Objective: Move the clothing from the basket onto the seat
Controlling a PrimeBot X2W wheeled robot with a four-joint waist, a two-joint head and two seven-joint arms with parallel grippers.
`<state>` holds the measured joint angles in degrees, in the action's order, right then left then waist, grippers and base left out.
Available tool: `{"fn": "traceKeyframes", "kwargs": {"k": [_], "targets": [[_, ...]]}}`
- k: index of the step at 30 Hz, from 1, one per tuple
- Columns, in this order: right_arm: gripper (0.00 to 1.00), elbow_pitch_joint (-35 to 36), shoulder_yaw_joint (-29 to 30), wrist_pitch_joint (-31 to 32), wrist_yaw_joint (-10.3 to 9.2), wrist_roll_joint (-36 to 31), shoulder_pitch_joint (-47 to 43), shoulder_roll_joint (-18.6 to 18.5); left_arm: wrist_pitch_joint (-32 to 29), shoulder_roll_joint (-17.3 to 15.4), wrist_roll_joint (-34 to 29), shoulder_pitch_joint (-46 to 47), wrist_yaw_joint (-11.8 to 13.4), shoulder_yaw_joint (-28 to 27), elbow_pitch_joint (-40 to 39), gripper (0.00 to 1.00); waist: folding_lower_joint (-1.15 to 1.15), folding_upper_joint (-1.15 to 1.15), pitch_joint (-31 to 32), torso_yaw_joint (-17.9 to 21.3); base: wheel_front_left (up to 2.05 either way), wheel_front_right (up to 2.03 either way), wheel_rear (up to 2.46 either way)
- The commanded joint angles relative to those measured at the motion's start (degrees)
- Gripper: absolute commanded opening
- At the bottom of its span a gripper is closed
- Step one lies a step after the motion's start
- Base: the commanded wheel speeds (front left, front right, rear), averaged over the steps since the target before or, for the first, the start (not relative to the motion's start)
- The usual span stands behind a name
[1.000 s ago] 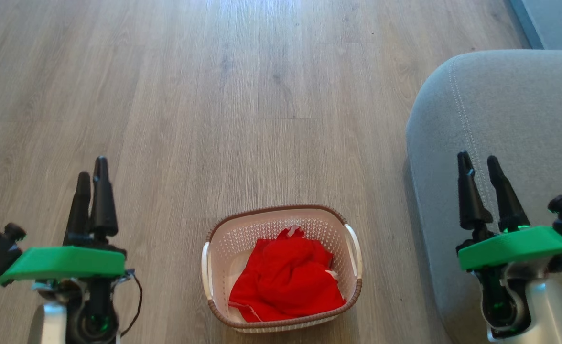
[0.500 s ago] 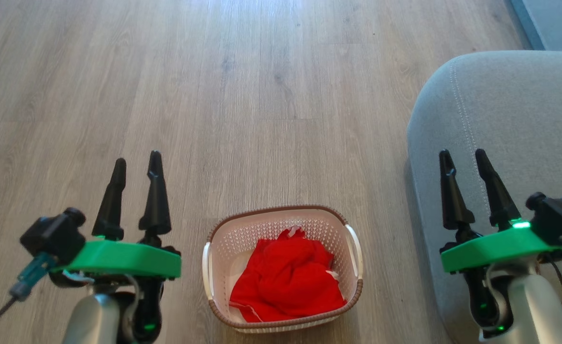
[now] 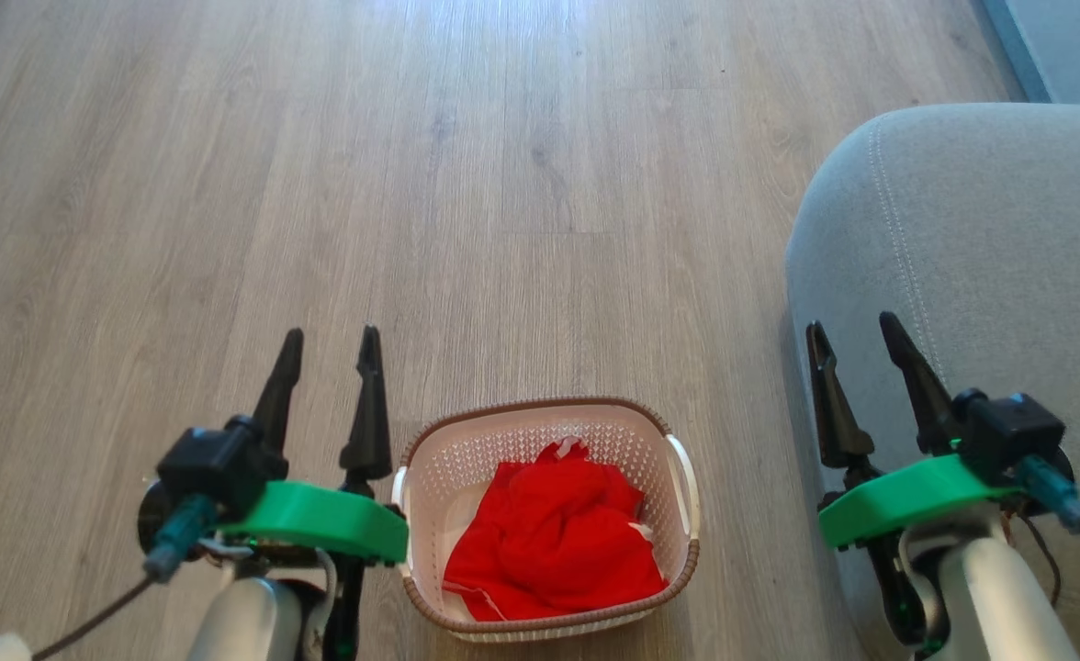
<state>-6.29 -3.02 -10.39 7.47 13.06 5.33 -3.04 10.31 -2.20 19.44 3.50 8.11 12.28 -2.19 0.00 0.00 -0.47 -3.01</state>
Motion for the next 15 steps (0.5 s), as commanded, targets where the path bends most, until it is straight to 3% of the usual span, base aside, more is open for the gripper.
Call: {"fn": "traceKeyframes", "kwargs": {"k": [1,9,15], "targets": [[1.0,0.7,-0.9,-1.1,0.02,-2.4,2.5,0.1,1.2,-0.5,-2.2,2.4,0.6,-0.7,-1.2,1.0,0.0,0.0,0.0,0.0,0.0,0.0,0.0],[1.0,-7.5,-1.0,-2.4,0.02,-6.6,2.9,0.1,2.5,-0.6,-4.4,1.4,-2.1,1.3,8.1,1.0,0.0,0.0,0.6,0.1,0.0,0.0,0.0],[1.0,-12.3,-0.7,-3.4,0.02,-10.6,4.4,0.1,3.5,-0.6,-8.0,2.2,-2.3,2.3,12.7,1.0,0.0,0.0,0.9,0.0,0.0,0.0,0.0]]}}
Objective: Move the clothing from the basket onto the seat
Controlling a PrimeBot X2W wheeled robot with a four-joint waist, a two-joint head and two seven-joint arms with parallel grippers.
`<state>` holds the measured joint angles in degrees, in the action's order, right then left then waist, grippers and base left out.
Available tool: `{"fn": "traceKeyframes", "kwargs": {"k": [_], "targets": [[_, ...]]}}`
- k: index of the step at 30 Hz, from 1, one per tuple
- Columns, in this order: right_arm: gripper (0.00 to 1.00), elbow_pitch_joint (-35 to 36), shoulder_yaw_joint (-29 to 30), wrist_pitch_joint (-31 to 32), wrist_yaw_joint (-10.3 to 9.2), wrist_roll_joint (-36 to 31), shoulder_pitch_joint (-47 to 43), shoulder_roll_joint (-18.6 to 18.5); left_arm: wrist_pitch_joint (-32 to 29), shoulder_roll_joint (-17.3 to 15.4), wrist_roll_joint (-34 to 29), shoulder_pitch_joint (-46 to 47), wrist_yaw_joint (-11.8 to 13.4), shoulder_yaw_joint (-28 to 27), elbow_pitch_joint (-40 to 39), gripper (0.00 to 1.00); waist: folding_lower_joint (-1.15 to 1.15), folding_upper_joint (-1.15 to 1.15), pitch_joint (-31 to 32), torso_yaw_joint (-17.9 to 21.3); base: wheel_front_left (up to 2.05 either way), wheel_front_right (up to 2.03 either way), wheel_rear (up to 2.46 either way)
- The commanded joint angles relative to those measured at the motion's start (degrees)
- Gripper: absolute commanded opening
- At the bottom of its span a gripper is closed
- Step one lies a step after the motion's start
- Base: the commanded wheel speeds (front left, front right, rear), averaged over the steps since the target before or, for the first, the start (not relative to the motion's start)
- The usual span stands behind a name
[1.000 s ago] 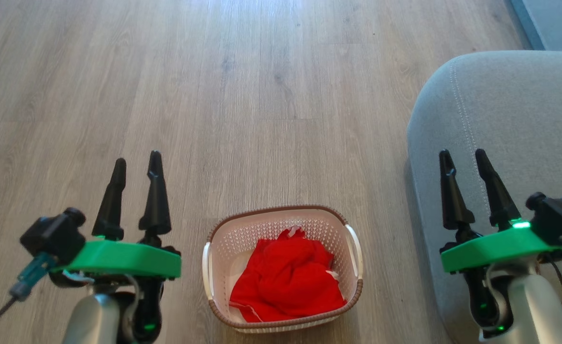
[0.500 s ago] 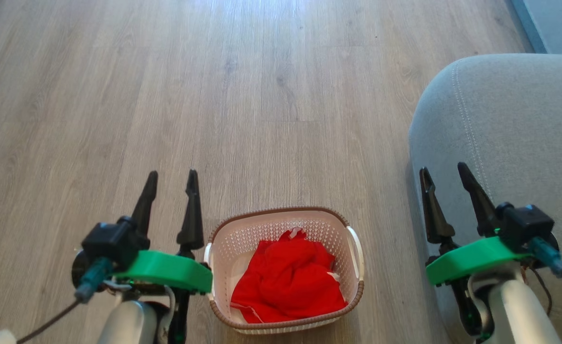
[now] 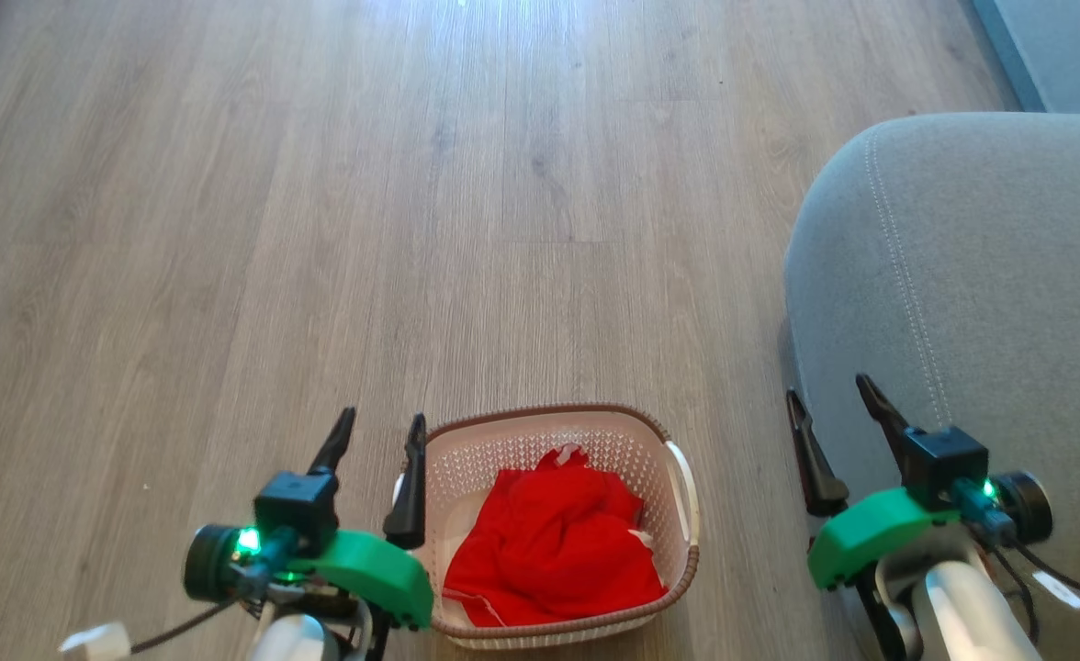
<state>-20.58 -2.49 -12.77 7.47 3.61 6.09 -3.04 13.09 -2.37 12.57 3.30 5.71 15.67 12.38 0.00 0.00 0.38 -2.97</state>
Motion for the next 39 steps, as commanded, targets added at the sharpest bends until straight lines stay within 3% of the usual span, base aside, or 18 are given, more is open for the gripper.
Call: {"fn": "traceKeyframes", "kwargs": {"k": [1,6,12,27,39], "targets": [[1.0,1.2,-1.2,-1.4,0.02,-2.8,4.0,0.2,1.1,-0.5,-2.3,2.6,0.4,-0.8,-1.2,1.0,0.0,0.0,0.1,-0.1,0.0,0.0,0.0],[1.0,0.1,-1.3,-2.2,0.02,-6.7,4.7,0.2,1.9,-0.5,-4.5,3.1,1.6,-0.1,1.3,1.0,0.0,0.0,0.3,-0.4,0.0,0.0,0.0],[1.0,-0.1,-1.3,-2.2,0.02,-6.9,4.9,0.2,1.9,-0.5,-3.1,3.9,1.9,-0.1,5.7,1.0,0.0,0.0,0.4,-0.5,0.0,0.0,0.0],[1.0,0.2,-0.8,-2.2,0.02,-6.7,5.0,0.2,1.9,-0.5,-3.3,4.4,2.7,-0.4,7.1,1.0,0.0,0.0,0.2,-0.6,0.0,0.0,0.0],[1.0,-0.7,-0.1,-2.2,0.02,-6.0,6.5,0.2,1.9,-0.5,-3.9,7.1,2.0,1.1,10.0,1.0,0.0,0.0,-7.2,1.9,0.0,0.0,0.0]]}}
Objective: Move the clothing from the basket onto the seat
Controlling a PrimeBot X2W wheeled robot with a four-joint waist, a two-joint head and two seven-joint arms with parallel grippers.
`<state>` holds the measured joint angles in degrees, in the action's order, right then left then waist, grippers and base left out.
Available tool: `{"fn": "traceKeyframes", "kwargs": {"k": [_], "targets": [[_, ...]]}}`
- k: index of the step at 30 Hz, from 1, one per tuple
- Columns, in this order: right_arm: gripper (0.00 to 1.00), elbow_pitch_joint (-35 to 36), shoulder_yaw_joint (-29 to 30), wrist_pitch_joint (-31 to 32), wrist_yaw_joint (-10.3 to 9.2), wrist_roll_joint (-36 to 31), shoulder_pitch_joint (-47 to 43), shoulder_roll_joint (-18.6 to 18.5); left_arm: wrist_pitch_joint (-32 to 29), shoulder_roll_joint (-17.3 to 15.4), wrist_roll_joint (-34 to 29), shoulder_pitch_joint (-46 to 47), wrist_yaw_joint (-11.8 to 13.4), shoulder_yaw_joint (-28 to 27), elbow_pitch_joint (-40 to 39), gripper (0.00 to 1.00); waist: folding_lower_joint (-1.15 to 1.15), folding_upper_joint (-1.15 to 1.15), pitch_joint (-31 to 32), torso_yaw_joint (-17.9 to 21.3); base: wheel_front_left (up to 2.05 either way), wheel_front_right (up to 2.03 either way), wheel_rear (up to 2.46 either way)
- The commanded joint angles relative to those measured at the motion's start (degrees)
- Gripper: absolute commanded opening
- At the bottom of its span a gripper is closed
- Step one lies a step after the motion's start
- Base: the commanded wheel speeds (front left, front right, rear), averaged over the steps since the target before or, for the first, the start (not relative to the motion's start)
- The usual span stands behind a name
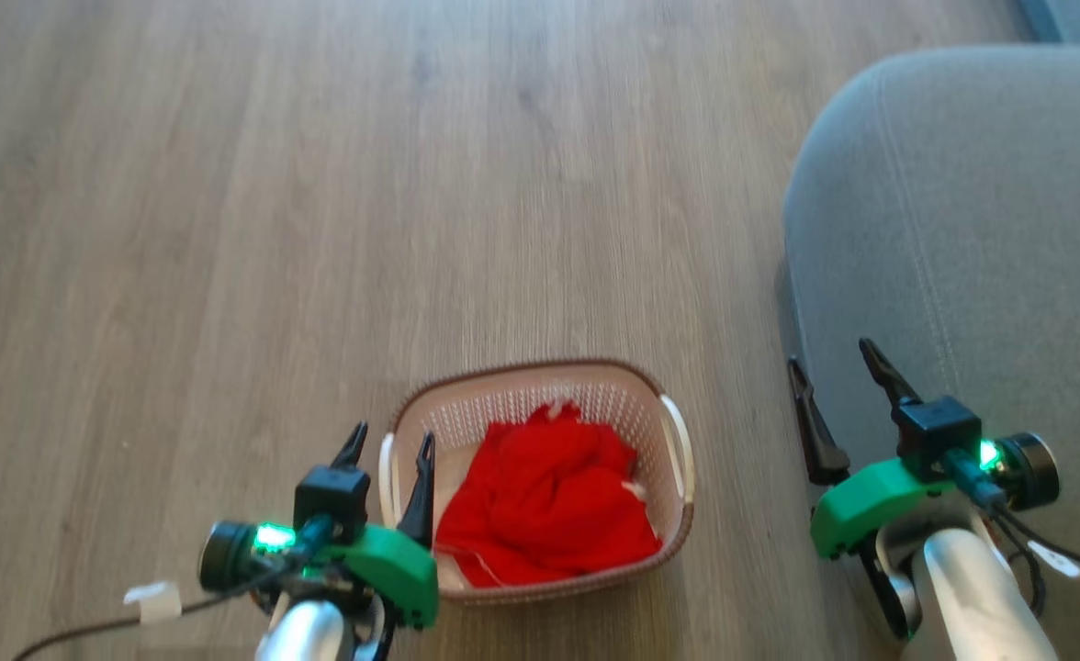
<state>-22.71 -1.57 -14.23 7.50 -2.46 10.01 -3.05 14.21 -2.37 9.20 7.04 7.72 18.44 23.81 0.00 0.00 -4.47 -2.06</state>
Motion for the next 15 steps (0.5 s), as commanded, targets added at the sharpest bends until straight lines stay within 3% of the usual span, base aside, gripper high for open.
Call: {"fn": "traceKeyframes", "kwargs": {"k": [1,15], "targets": [[1.0,1.5,-0.9,-0.8,-0.01,0.0,2.8,0.2,0.8,-0.5,-0.7,4.0,-0.1,-1.5,-0.9,1.0,0.0,0.0,-3.7,1.3,0.0,0.0,0.0],[1.0,4.3,1.6,-0.8,-0.01,-2.3,6.2,0.2,0.8,-0.5,-1.0,19.0,-3.7,6.3,15.7,1.0,0.0,0.0,-23.6,4.5,0.0,0.0,0.0]]}}
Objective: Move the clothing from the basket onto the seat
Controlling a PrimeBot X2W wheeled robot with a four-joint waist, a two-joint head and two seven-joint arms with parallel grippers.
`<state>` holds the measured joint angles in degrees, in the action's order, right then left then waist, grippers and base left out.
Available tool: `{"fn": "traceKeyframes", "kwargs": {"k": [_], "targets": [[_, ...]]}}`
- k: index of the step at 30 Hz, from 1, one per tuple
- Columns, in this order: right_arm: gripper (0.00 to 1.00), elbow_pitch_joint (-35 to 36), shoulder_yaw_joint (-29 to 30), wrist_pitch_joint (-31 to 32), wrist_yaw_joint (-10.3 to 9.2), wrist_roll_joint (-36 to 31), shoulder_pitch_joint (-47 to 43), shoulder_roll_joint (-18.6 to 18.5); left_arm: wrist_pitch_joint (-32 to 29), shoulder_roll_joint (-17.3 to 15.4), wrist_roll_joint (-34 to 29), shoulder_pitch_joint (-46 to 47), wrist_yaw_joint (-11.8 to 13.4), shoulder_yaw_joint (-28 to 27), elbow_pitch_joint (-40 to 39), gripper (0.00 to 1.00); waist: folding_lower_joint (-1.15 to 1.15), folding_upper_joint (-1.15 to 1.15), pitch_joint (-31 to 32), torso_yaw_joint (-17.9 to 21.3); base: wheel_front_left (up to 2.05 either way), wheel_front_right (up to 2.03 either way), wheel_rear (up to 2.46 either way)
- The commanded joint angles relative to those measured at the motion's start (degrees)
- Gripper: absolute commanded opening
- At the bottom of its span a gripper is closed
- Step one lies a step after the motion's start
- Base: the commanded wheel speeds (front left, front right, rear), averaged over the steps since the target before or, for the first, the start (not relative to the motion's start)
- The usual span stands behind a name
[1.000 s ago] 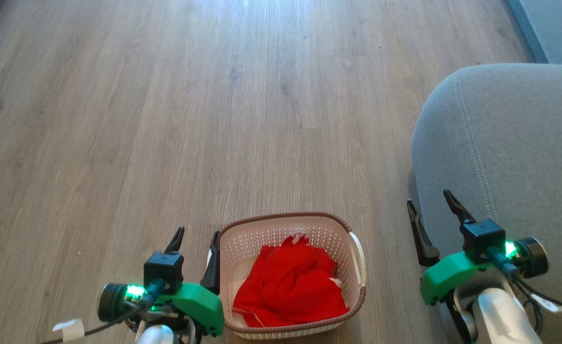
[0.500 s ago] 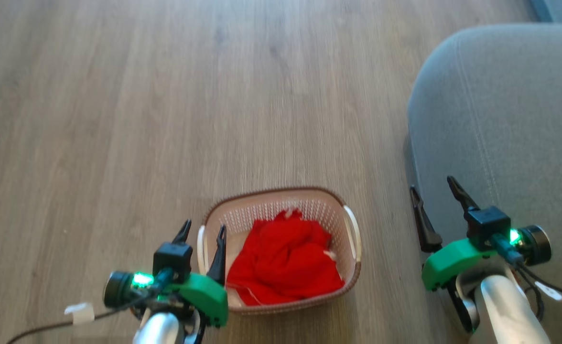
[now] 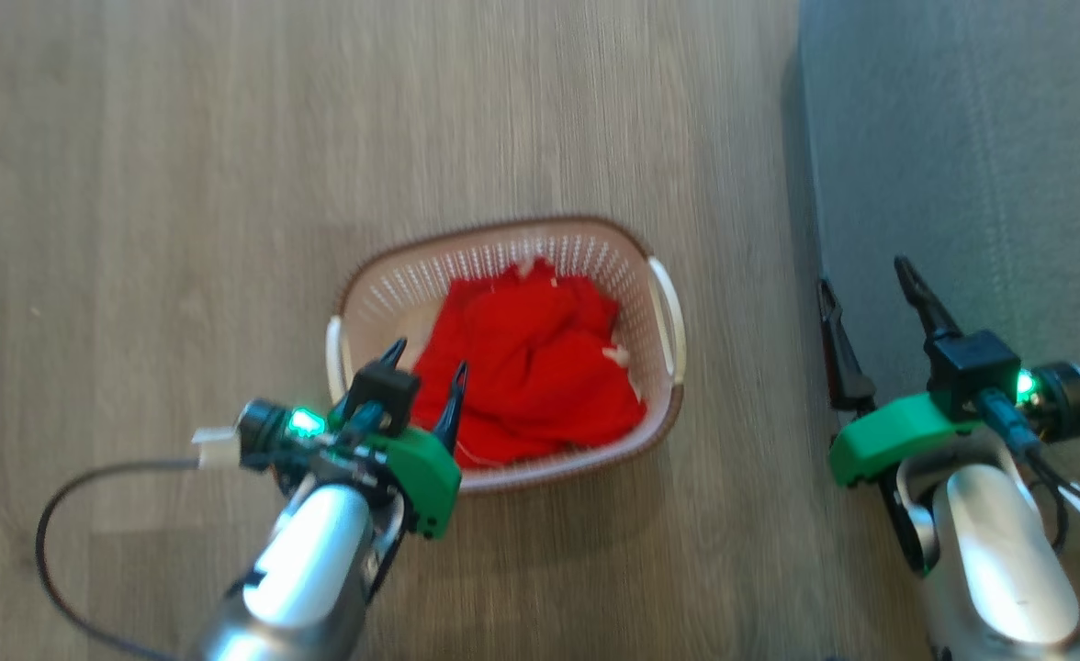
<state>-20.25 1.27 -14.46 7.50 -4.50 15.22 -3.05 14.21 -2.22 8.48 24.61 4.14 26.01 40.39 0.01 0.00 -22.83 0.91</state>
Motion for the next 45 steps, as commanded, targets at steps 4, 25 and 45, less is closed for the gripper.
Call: {"fn": "traceKeyframes", "kwargs": {"k": [4,25,45], "targets": [[1.0,3.3,-2.0,-0.5,-0.01,-0.2,2.0,0.2,0.8,-0.7,-2.4,7.3,-1.1,1.4,6.4,1.0,-0.01,0.0,-10.5,2.8,0.0,0.0,0.0],[1.0,12.1,-8.8,-0.5,-0.01,5.5,7.6,0.2,0.5,-3.2,-3.5,30.8,-7.0,3.2,31.4,1.0,-0.01,0.0,-29.3,12.2,0.0,0.0,0.0],[1.0,18.9,-11.4,-0.5,-0.01,6.6,5.1,0.2,-8.5,-4.0,-4.9,35.0,-9.0,7.9,33.5,1.0,-0.01,0.0,-33.3,14.0,0.0,0.0,0.0]]}}
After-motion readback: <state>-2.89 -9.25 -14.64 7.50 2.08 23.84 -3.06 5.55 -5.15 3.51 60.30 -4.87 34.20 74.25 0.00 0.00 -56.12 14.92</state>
